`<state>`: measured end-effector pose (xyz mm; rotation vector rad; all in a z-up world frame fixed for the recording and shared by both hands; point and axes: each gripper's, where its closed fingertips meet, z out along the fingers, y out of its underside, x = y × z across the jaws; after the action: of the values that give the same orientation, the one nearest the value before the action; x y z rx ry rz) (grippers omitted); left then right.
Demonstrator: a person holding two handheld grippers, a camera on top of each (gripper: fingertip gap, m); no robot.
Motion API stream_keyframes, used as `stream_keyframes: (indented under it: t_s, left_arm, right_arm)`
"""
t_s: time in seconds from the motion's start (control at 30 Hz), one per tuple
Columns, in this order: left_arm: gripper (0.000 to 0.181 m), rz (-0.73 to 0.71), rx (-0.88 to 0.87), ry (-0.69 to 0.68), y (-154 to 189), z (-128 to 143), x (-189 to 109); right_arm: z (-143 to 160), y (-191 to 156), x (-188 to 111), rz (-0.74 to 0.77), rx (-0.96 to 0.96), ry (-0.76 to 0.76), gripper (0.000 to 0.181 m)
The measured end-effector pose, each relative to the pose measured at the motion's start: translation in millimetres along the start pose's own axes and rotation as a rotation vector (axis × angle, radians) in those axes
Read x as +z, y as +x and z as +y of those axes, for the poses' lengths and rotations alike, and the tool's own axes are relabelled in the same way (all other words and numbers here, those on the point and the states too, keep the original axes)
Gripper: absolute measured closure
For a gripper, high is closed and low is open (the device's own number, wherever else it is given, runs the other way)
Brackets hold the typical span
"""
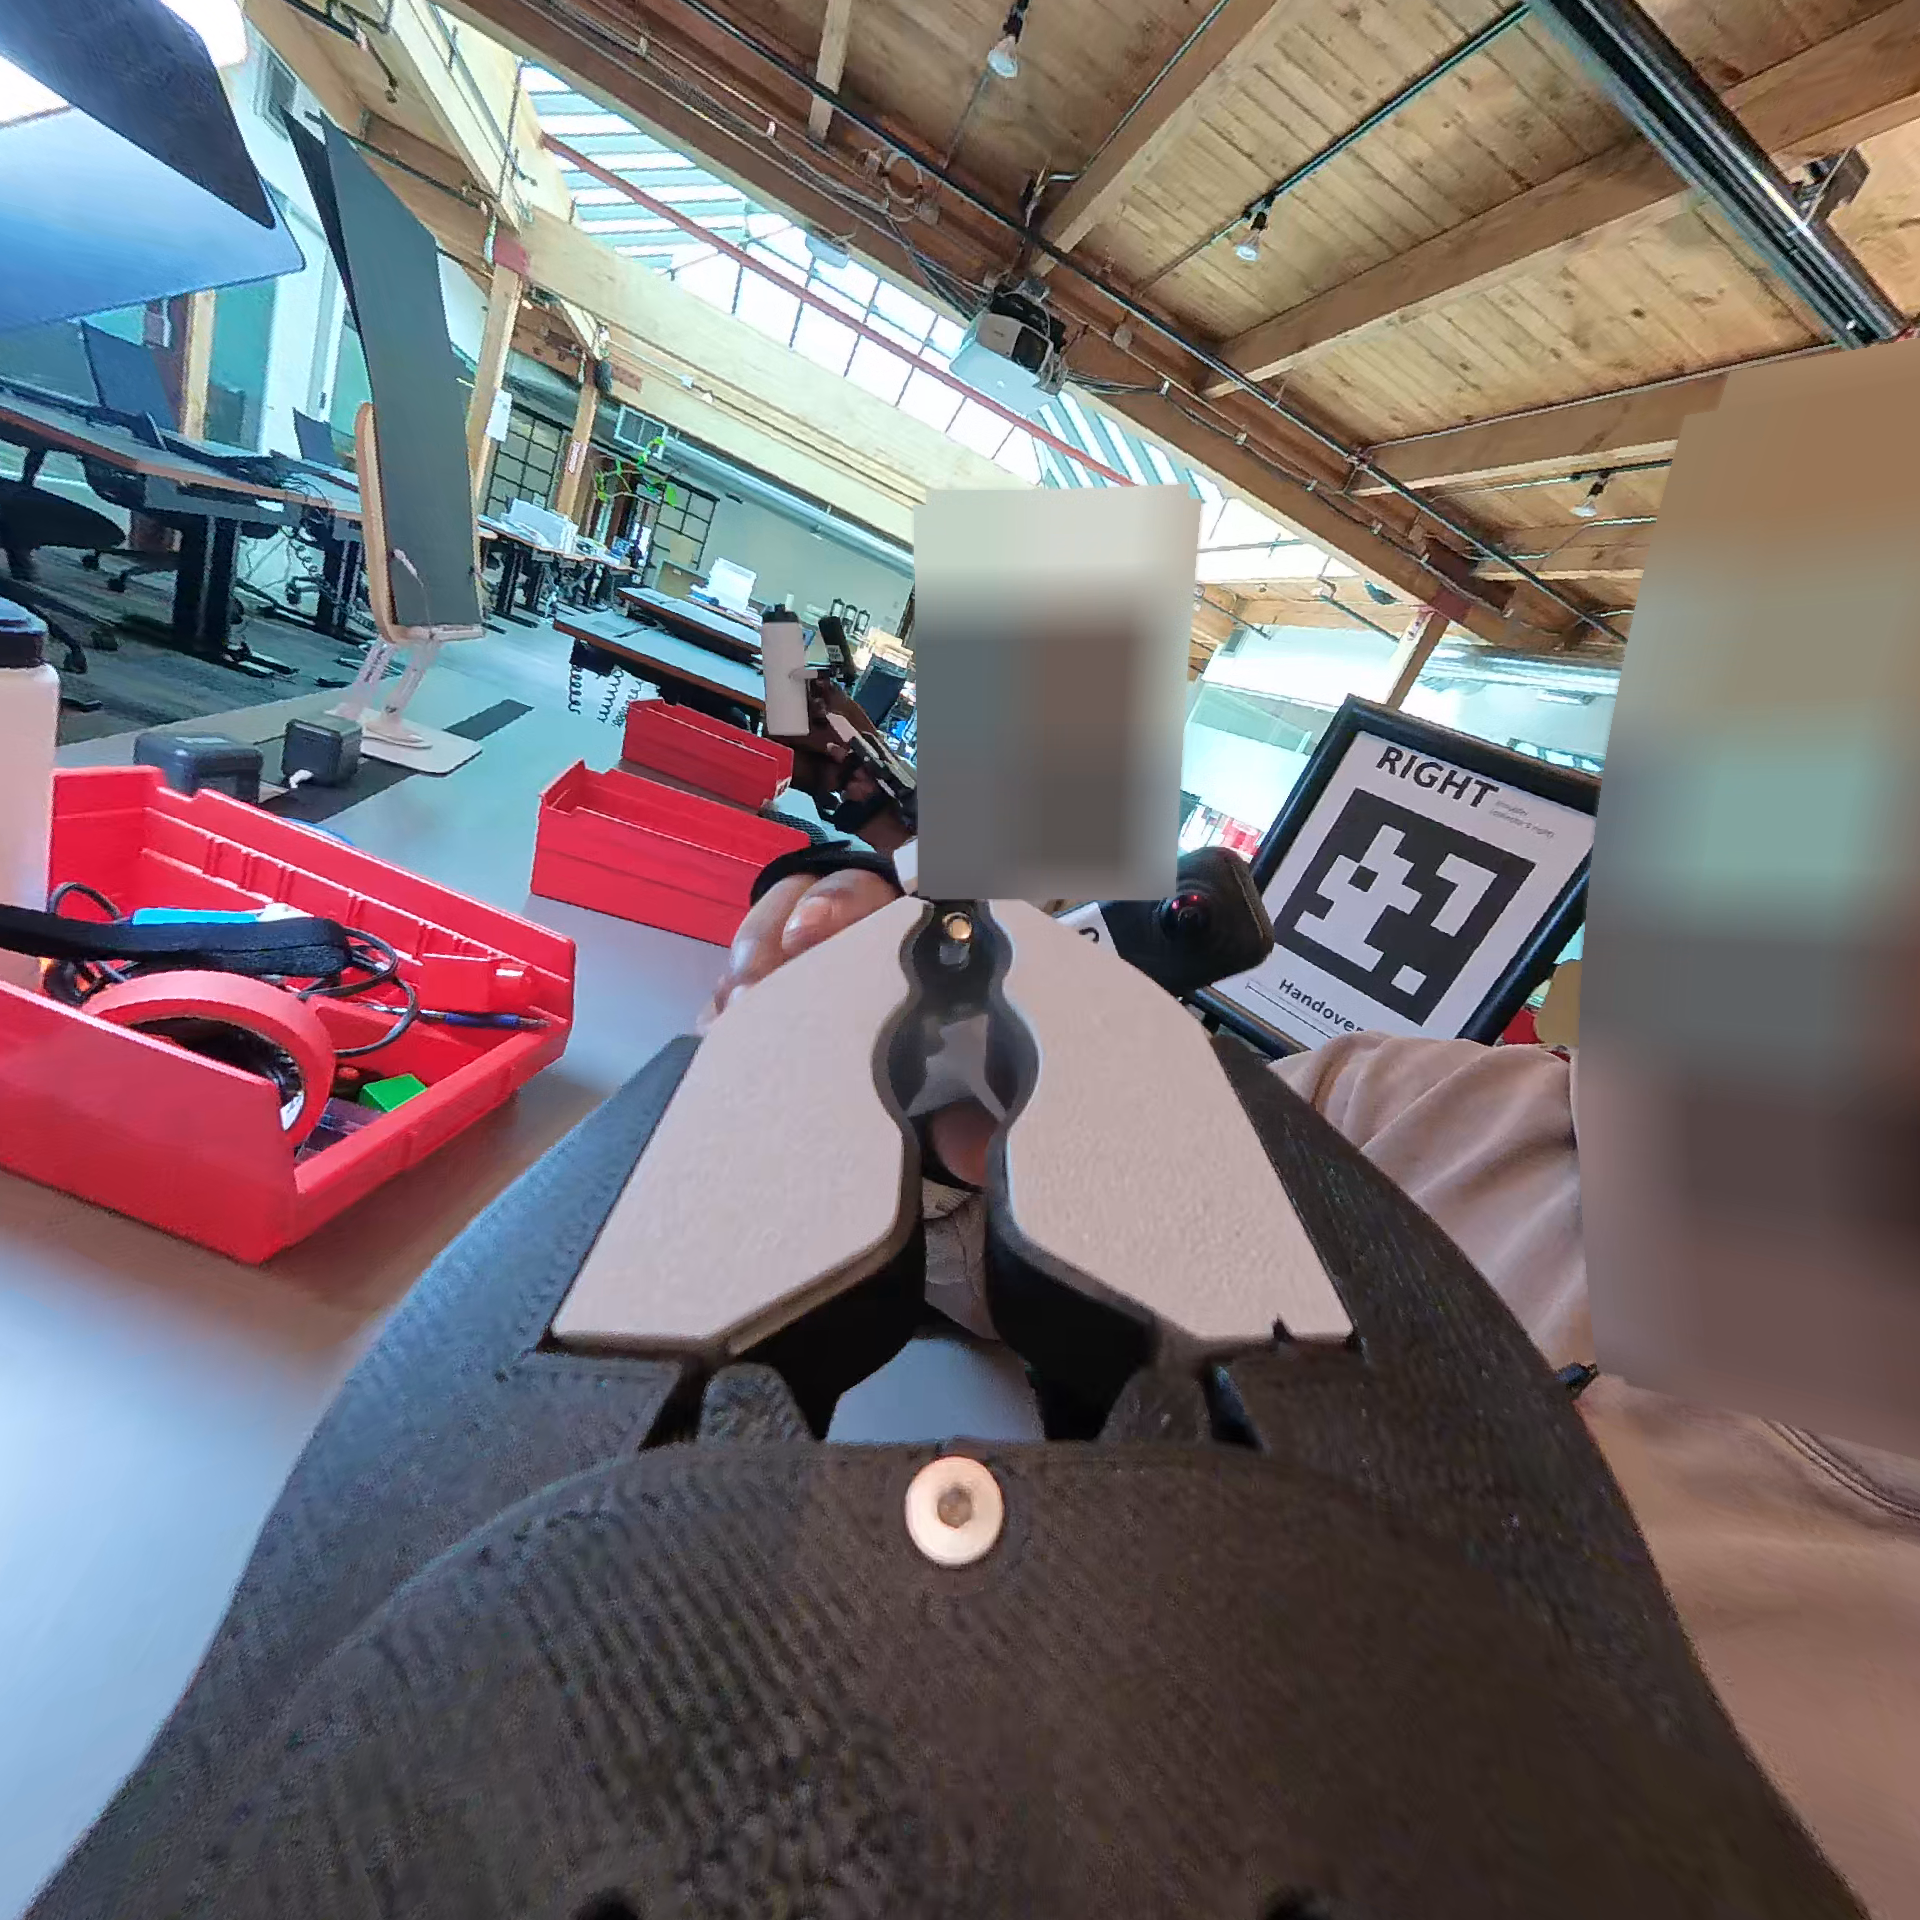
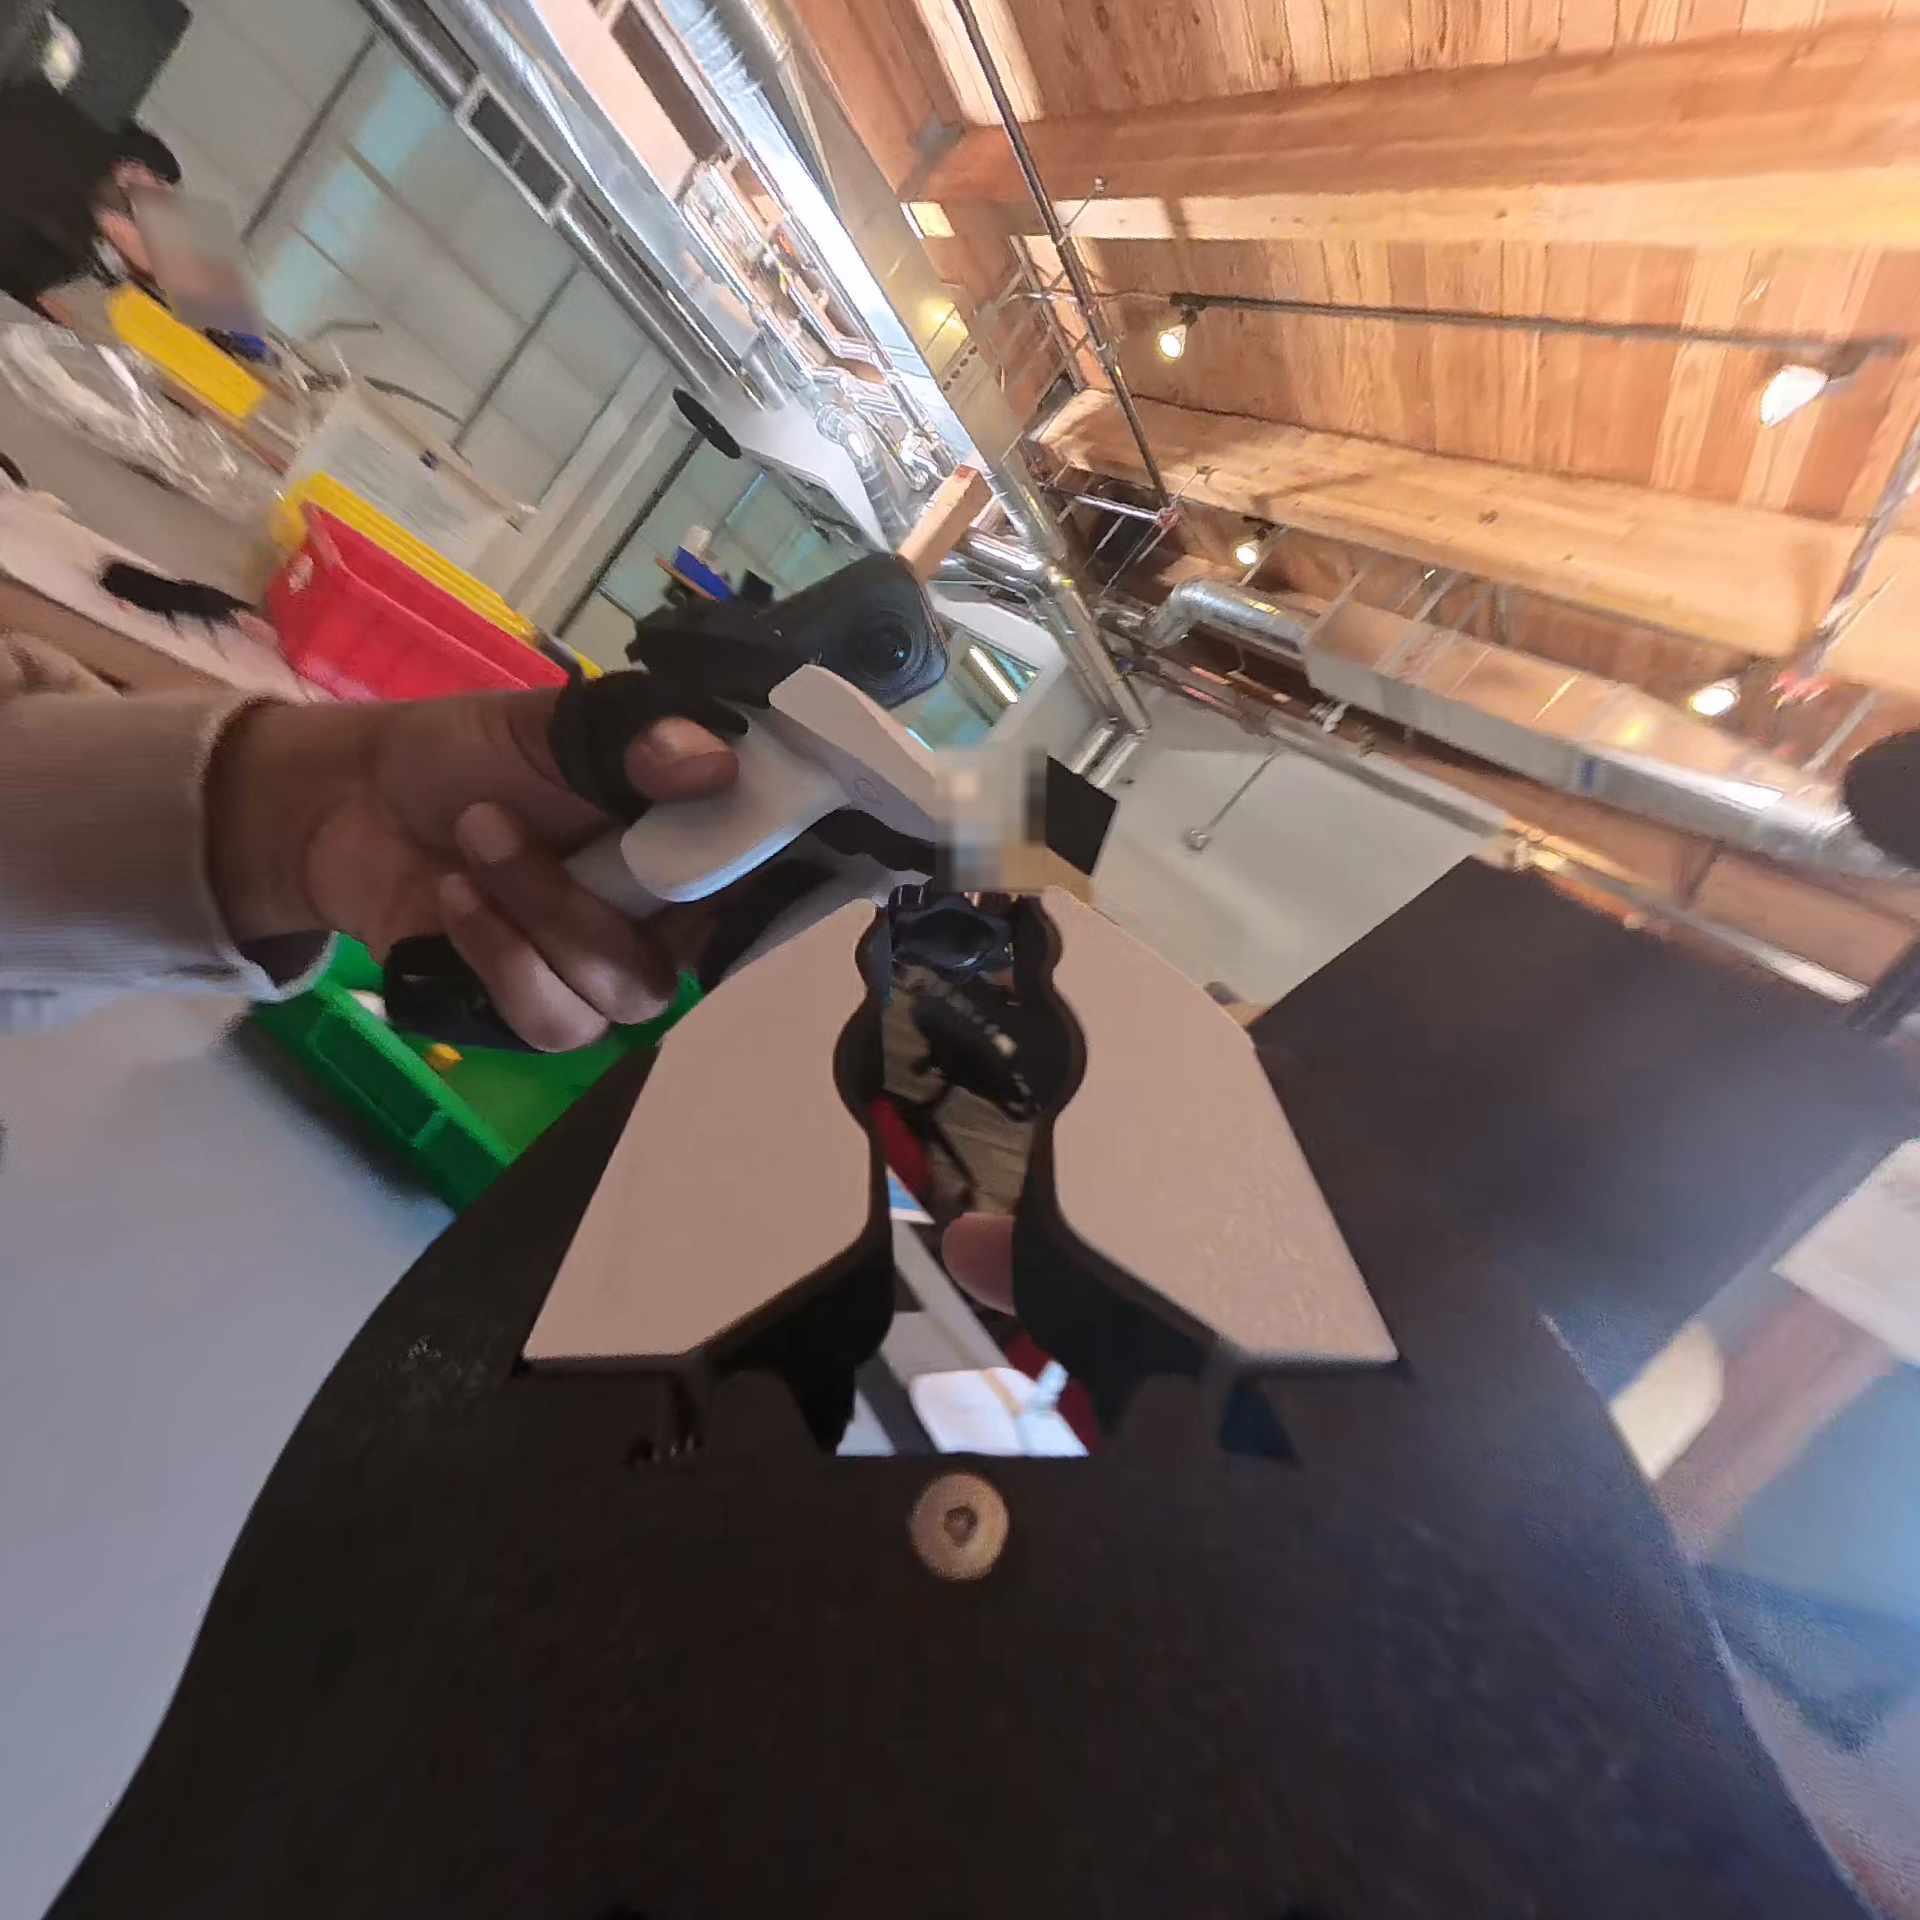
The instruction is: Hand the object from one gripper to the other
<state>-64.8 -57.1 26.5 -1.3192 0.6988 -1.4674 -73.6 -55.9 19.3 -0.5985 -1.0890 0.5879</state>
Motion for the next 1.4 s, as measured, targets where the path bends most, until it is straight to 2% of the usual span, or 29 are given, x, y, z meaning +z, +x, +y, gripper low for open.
stream_keyframes:
  t_s: [0.07,0.13,0.2,0.27,0.33,0.47,0.53,0.63,0.73,0.8,0.9,1.03,1.13,1.17,1.2,1.27,1.37,1.4]
  left_arm:
    - [0.176,-0.012,0.08,0.009,2.0,-1.6,0.3]
    - [0.175,-0.03,0.202,0.022,6.3,-3.4,1.1]
    - [0.165,-0.042,0.296,0.038,11.7,-6.6,0.6]
    - [0.159,-0.072,0.361,0.03,12.6,-7.8,-1.0]
    - [0.159,-0.106,0.422,0.016,10.7,-7.4,-2.1]
    - [0.162,-0.079,0.479,0.011,17.3,-4.4,0.6]
    - [0.165,-0.078,0.498,0.0,17.7,-2.0,1.8]
    - [0.175,-0.052,0.507,-0.02,21.9,1.7,3.3]
    - [0.175,-0.08,0.514,-0.047,20.8,1.5,3.0]
    - [0.176,-0.158,0.491,-0.049,11.9,-2.7,2.6]
    - [0.176,-0.231,0.365,-0.015,-0.4,-10.8,-2.1]
    - [0.176,-0.321,0.216,-0.021,-22.9,-7.8,-6.7]
    - [0.176,-0.333,0.12,-0.012,-32.7,-3.1,-5.1]
    - [0.176,-0.34,0.103,-0.009,-35.2,-2.0,-4.7]
    - [0.176,-0.348,0.092,-0.012,-37.4,-0.6,-4.5]
    - [0.176,-0.343,0.086,-0.001,-37.6,-1.3,-4.2]
    - [0.175,-0.281,0.129,0.031,-28.9,-5.9,-1.9]
    - [0.169,-0.248,0.157,0.047,-23.9,-8.3,-0.9]
  right_arm:
    - [-2.6,-0.3,0.1,-0.044,0.175,0.035,0.159]
    - [-7.0,-0.4,0.2,-0.126,0.441,0.084,0.158]
    - [-12.0,0.5,-0.9,-0.224,0.686,0.132,0.159]
    - [-14.8,4.7,-2.3,-0.289,0.879,0.174,0.159]
    - [-17.3,3.3,-2.9,-0.384,1.055,0.194,0.159]
    - [-23.1,-2.4,-4.0,-0.608,1.459,0.234,0.159]
    - [-25.8,-6.6,-5.1,-0.708,1.593,0.258,0.159]
    - [-24.5,-15.7,-1.5,-0.741,1.664,0.239,0.159]
    - [-23.1,-14.1,-0.5,-0.715,1.646,0.245,0.159]
    - [-12.4,-6.4,1.3,-0.584,1.499,0.236,0.156]
    - [5.5,3.3,2.6,-0.344,1.083,0.174,0.141]
    - [18.3,6.7,1.6,-0.093,0.487,0.094,0.141]
    - [29.6,6.3,5.6,0.03,0.225,-0.016,0.145]
    - [32.2,5.6,6.1,0.05,0.182,-0.038,0.147]
    - [32.6,5.9,5.3,0.069,0.149,-0.045,0.159]
    - [33.0,6.8,5.2,0.069,0.161,-0.051,0.161]
    - [26.7,6.8,4.7,-0.048,0.469,0.008,0.161]
    - [21.6,8.3,3.0,-0.104,0.611,0.055,0.161]
